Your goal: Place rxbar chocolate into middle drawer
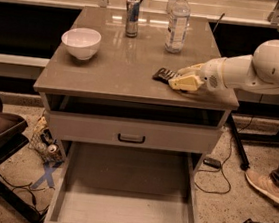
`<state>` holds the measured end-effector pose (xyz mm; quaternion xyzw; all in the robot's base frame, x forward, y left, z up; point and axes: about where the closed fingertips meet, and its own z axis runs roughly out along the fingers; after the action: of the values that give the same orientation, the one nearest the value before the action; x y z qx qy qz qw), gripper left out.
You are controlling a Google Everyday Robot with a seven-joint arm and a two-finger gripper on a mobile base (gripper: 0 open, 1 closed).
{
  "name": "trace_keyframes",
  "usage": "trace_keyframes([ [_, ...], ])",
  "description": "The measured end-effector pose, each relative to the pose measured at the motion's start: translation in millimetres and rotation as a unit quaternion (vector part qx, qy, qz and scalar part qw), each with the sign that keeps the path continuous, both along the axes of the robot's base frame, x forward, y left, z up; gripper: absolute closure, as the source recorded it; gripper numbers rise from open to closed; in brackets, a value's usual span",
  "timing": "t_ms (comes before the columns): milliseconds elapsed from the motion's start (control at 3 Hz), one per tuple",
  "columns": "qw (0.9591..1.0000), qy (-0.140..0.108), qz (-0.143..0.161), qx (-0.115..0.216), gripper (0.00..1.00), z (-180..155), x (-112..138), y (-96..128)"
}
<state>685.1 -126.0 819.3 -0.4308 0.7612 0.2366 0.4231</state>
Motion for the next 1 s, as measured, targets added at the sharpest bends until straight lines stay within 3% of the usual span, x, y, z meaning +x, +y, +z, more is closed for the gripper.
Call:
trace_keyframes([
  [1000,1.0,0.0,0.0,0.0,1.0,0.3,-0.1,-0.1],
])
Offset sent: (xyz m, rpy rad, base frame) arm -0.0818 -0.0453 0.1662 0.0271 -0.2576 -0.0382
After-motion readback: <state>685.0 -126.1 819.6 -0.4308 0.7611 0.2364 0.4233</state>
